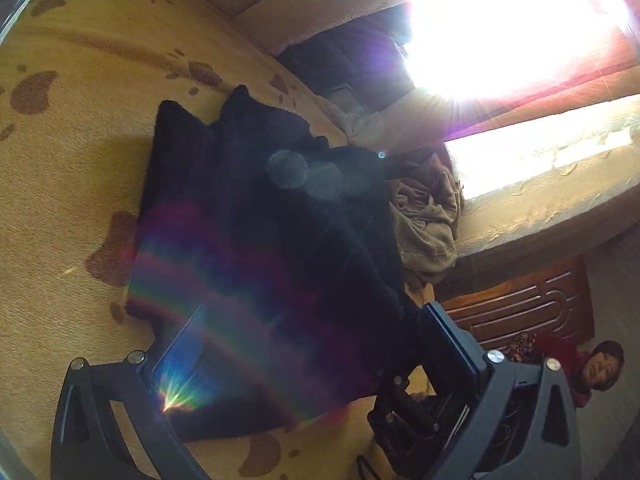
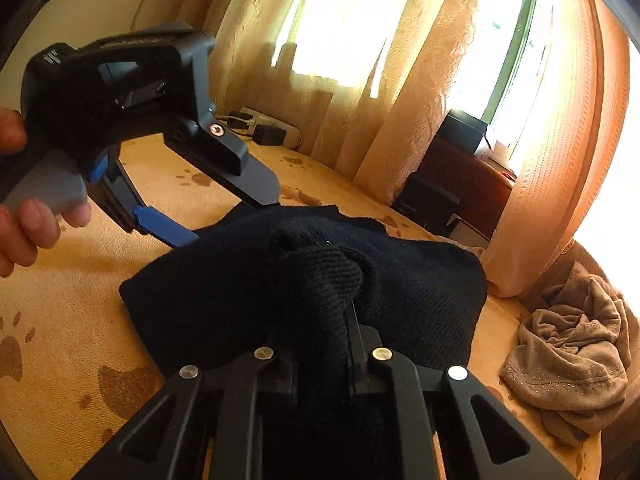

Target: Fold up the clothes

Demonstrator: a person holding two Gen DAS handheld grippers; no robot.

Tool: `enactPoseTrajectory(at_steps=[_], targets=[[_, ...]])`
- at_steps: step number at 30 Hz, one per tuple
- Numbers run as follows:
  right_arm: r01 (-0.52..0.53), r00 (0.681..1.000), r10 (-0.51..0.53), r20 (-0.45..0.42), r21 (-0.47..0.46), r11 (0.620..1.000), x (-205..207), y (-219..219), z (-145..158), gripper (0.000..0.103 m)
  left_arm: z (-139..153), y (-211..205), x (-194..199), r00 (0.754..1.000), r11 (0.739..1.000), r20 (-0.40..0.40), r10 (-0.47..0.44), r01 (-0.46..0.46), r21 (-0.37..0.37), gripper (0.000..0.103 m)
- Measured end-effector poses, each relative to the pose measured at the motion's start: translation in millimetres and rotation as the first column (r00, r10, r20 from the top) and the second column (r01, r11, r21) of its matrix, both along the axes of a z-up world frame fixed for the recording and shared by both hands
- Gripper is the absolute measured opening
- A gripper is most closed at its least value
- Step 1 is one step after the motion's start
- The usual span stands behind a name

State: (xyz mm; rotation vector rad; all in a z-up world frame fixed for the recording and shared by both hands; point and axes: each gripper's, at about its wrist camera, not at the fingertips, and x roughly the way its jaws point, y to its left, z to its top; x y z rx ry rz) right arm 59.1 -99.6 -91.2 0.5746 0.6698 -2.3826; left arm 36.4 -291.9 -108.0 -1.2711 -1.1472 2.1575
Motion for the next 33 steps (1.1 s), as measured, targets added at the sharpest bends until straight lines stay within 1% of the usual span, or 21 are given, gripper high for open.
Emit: enactPoseTrajectory(at_steps=[4,7,9,10,12,13,15,17,18,20,21,22,25,28,31,33], targets=[[0.009,1.000,-0.009,0.004,-0.049,0.999,-1,8,12,0.016,-6,8,-11,0.998,0.993,0.061,0.004,-0.012,0.116,0.103],[0.021,1.000,-0.022,-0.003,-0.072,0.997,-1,12,20,0.016,-11,10,-14,0.995,0.985,0.089,0.033,-0.048,0.169,0.103],[0.022,1.000,-0.022,0.002,-0.080,0.997,-1,13,21,0.016,-10,11,-13,0.993,0.982,0.112,0.031,-0.051,0.184,0.103],[0.022,1.000,-0.022,0.004,-0.085,0.996,-1,14,22,0.016,-7,10,-12,0.993,0.983,0.116,0.034,-0.054,0.178,0.103],[0.021,1.000,-0.021,0.006,-0.090,0.996,-1,14,23,0.016,5,3,-4,0.994,0.989,0.088,0.072,-0.082,0.120,0.103],[0.020,1.000,-0.019,0.005,-0.091,0.996,0,13,24,0.016,14,-3,1,0.993,0.992,0.062,0.096,-0.101,0.076,0.103],[0.019,1.000,-0.019,0.005,-0.095,0.995,-1,13,25,0.016,32,-14,10,0.989,0.989,-0.005,0.146,-0.146,-0.008,0.103],[0.018,1.000,-0.017,0.010,-0.100,0.995,-4,12,26,0.016,45,-20,16,0.986,0.986,-0.054,0.157,-0.159,-0.040,0.103],[0.018,1.000,-0.017,0.014,-0.104,0.994,-5,13,26,0.016,49,-21,19,0.986,0.987,-0.073,0.152,-0.155,-0.041,0.103],[0.019,1.000,-0.016,0.022,-0.110,0.994,-6,14,26,0.016,49,-14,19,0.992,0.995,-0.085,0.096,-0.093,0.035,0.103],[0.018,1.000,-0.016,0.022,-0.109,0.994,-6,14,26,0.016,45,-4,17,0.996,0.995,-0.073,0.056,-0.049,0.086,0.103],[0.018,1.000,-0.016,0.021,-0.106,0.994,-6,13,25,0.016,39,6,14,0.998,0.991,-0.058,0.016,-0.009,0.132,0.103],[0.017,1.000,-0.015,0.018,-0.100,0.995,-5,13,25,0.016,11,34,2,0.997,0.974,0.035,-0.071,0.062,0.219,0.103],[0.010,1.000,-0.009,0.010,-0.092,0.996,-2,11,25,0.016,-12,47,-18,0.991,0.965,0.113,-0.071,0.039,0.259,0.103],[-0.003,1.000,0.002,-0.005,-0.077,0.997,3,10,25,0.016,-16,50,-37,0.991,0.954,0.125,-0.051,0.012,0.299,0.103],[-0.010,1.000,0.009,-0.013,-0.072,0.997,6,9,24,0.016,-11,51,-50,0.991,0.956,0.124,-0.045,0.007,0.292,0.103]])
